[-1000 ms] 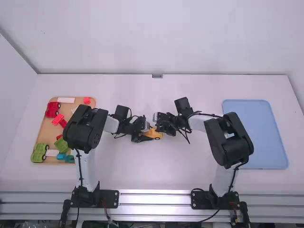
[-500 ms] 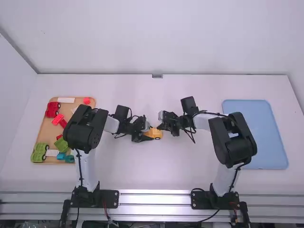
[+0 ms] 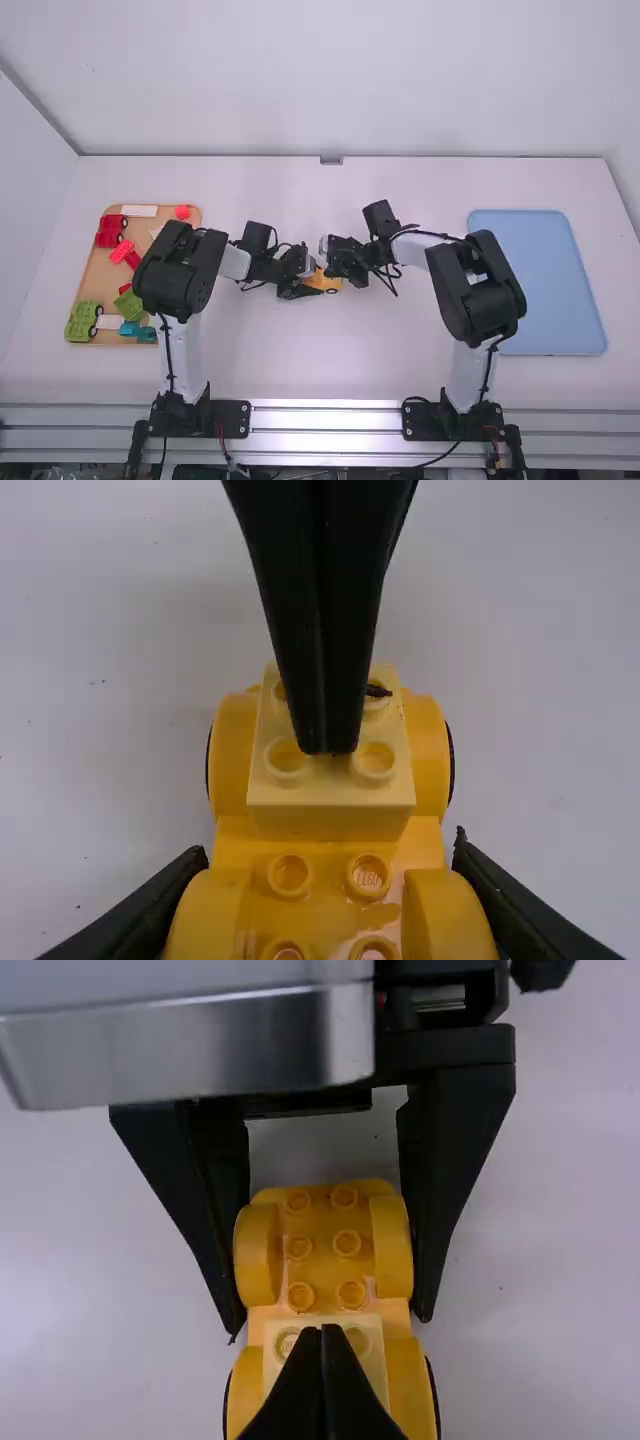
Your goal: Assemble lego blocks to make yellow taxi
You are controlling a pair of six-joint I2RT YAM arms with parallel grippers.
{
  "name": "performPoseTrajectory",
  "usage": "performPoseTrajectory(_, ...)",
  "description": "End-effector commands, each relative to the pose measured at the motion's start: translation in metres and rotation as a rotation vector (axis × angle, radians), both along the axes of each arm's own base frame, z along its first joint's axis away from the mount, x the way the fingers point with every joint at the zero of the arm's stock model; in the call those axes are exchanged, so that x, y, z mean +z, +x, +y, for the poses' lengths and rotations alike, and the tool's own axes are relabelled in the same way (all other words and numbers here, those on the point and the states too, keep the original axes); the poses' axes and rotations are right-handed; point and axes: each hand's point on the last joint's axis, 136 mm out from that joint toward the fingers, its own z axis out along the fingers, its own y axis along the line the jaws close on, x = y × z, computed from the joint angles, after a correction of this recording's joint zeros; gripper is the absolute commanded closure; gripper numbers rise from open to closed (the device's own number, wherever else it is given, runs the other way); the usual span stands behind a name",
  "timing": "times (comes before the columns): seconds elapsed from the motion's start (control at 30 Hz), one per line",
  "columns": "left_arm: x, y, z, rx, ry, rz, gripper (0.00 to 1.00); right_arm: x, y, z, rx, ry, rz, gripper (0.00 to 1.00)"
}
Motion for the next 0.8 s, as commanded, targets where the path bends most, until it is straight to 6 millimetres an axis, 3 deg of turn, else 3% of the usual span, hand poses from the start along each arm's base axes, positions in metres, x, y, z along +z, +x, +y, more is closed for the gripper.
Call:
performPoseTrajectory(0.0,-0.005,-0.005,-0.002,-0.012,-0.007,0.026,0.56,-0.058,-0.009,-0.042,-0.051,-0.211,0.054,1.00)
performPoseTrajectory(0.07,-0.005,-0.005,-0.002,-0.011,-0.006,0.026,0.55,-0.054,-0.005,-0.039,-0.054,-0.170,0.051,1.00)
performPoseTrajectory(0.1,-0.007,-0.004,-0.001,-0.007,0.003,0.024,0.54,-0.039,0.000,-0.030,-0.049,-0.087,0.041,0.95)
performPoseTrajectory(0.17,-0.009,-0.003,0.000,0.001,0.018,0.020,0.52,-0.016,0.009,-0.022,-0.045,0.006,0.024,0.72)
performPoseTrajectory(0.27,-0.012,-0.002,0.001,0.009,0.040,0.017,0.47,0.041,0.032,-0.016,-0.069,0.156,-0.012,0.43)
performPoseTrajectory(0.3,-0.012,-0.002,0.001,0.008,0.038,0.017,0.45,0.052,0.037,-0.017,-0.074,0.175,-0.027,0.42)
performPoseTrajectory(0.33,-0.012,-0.002,0.001,0.008,0.038,0.016,0.44,0.063,0.042,-0.019,-0.077,0.192,-0.050,0.21)
performPoseTrajectory(0.37,-0.012,-0.001,0.001,0.009,0.039,0.016,0.39,0.072,0.047,-0.020,-0.081,0.200,-0.072,0.08)
performPoseTrajectory(0.4,-0.012,-0.001,0.001,0.009,0.039,0.016,0.33,0.077,0.048,-0.020,-0.081,0.203,-0.082,0.05)
performPoseTrajectory(0.43,-0.012,-0.001,0.001,0.009,0.038,0.016,0.00,0.088,0.052,-0.022,-0.088,0.206,-0.110,0.01)
performPoseTrajectory(0.57,-0.007,0.004,0.003,0.033,0.031,0.035,0.01,0.106,0.053,-0.019,-0.087,0.218,-0.152,0.01)
performPoseTrajectory(0.7,0.017,0.018,0.014,0.087,0.024,0.042,0.01,0.114,0.054,-0.015,-0.071,0.226,-0.191,0.01)
performPoseTrajectory(0.73,0.036,0.024,0.021,0.107,0.020,0.035,0.01,0.119,0.058,-0.015,-0.092,0.238,-0.188,0.01)
performPoseTrajectory(0.77,0.040,0.025,0.023,0.113,0.020,0.034,0.01,0.120,0.060,-0.015,-0.100,0.240,-0.183,0.01)
